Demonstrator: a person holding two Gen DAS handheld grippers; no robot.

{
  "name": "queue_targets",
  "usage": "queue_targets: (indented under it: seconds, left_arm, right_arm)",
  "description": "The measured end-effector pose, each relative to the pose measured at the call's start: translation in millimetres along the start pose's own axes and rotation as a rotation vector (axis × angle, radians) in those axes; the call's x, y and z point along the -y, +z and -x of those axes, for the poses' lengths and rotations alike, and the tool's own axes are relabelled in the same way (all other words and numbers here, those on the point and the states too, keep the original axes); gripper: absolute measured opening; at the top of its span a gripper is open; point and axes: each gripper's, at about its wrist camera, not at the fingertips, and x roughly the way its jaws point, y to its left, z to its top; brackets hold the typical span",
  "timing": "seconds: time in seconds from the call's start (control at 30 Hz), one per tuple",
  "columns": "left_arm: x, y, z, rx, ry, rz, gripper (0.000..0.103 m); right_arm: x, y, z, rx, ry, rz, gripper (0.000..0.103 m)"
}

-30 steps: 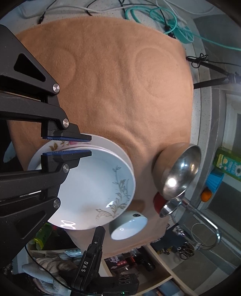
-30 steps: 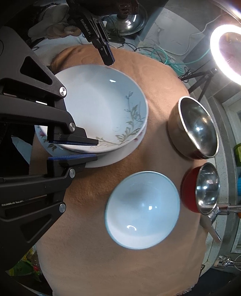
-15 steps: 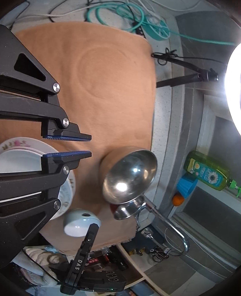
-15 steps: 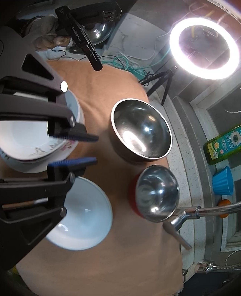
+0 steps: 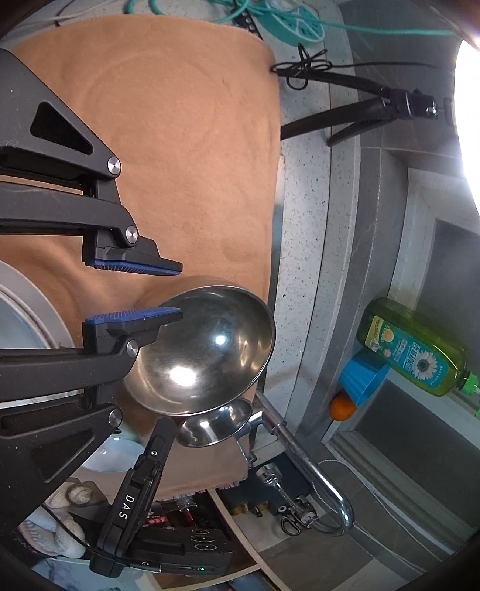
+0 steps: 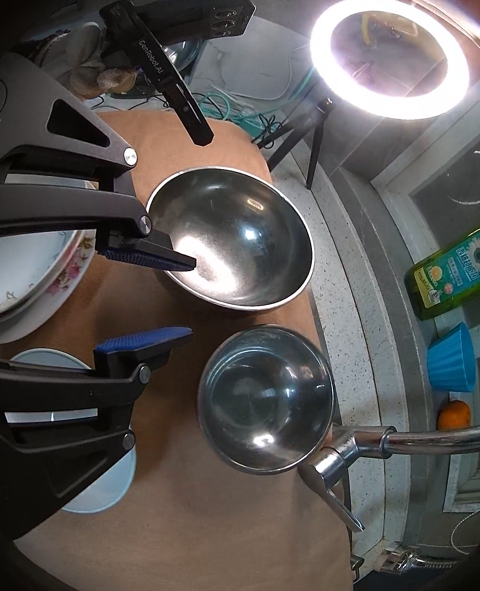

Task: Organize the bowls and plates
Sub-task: 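Move both grippers to the rim of the large steel bowl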

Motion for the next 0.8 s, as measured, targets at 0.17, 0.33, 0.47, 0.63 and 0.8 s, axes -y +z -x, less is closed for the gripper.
queue_targets:
  seconds: [0.17, 0.33, 0.47, 0.63, 0.8]
  left_arm:
    - [-3, 6, -10, -0.016, -0.001, 0.006, 0.016]
    - [-6, 11, -23, -0.045, -0.016, 0.020, 0.016]
    - [-7, 11, -30, -0.060, -0.024, 0.023, 0.016]
    - [-10, 12, -36, -0.073, -0.043, 0.036, 0.016]
    - [-9, 12, -37, -0.076, -0.046, 0.030, 0.015]
  right_arm:
    - [5, 7, -14, -0.029, 0.021, -0.030, 0.033]
    - [2, 9, -24, -0.048, 0.009, -0.017, 0.029]
    - [1, 11, -29, -0.058, 0.012, -0.019, 0.022]
    - [-2, 14, -32, -0.061, 0.001, -0.010, 0.020]
    - [-3, 15, -32, -0.063, -0.004, -0.001, 0.019]
